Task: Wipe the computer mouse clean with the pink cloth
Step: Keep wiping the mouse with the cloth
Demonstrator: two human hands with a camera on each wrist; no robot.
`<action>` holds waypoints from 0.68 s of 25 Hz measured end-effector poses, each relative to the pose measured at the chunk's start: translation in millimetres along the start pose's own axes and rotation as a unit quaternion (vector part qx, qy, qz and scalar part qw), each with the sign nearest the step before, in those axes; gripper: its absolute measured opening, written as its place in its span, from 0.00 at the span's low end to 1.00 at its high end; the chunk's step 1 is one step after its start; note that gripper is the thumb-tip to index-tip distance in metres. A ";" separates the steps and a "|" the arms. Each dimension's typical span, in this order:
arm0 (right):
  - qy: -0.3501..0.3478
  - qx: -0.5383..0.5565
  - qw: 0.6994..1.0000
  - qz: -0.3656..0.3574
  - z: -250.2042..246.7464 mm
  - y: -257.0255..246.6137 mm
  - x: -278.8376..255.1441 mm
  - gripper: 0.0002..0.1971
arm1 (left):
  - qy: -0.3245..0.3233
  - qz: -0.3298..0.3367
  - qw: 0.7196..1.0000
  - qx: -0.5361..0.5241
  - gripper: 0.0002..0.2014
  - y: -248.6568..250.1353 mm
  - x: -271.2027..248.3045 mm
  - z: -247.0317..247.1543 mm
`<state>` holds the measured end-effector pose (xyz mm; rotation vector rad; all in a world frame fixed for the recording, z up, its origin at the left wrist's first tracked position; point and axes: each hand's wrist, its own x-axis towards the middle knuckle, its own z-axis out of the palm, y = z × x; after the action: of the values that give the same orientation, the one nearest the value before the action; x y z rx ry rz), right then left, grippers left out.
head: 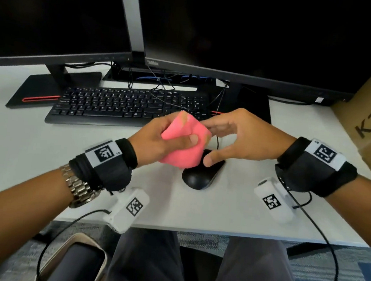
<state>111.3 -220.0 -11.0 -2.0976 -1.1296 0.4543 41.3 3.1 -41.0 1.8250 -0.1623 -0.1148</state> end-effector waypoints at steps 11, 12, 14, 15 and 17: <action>0.056 0.156 0.986 0.027 -1.8 0.5 3.5 0.20 | 0.033 0.042 0.999 -0.006 0.51 7.9 7.6 20.6; 0.056 0.147 0.987 0.027 -3.3 1.0 4.3 0.15 | 0.037 0.036 0.999 -0.015 0.52 9.4 8.6 20.4; 0.067 0.121 0.990 0.028 -8.1 3.4 3.0 0.10 | 0.037 -0.004 0.997 -0.070 0.54 9.1 9.9 15.4; 0.078 0.110 0.990 0.031 -10.2 5.6 1.9 0.10 | 0.030 -0.028 0.995 -0.096 0.55 7.3 8.1 11.2; 0.105 0.095 0.989 0.037 -12.4 10.6 -2.0 0.10 | 0.018 -0.063 0.996 -0.054 0.52 1.9 0.4 3.8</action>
<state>123.7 -230.8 -10.1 -1.9720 -0.8561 0.3513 41.0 -1.1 -40.1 1.7281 -0.0145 -0.1770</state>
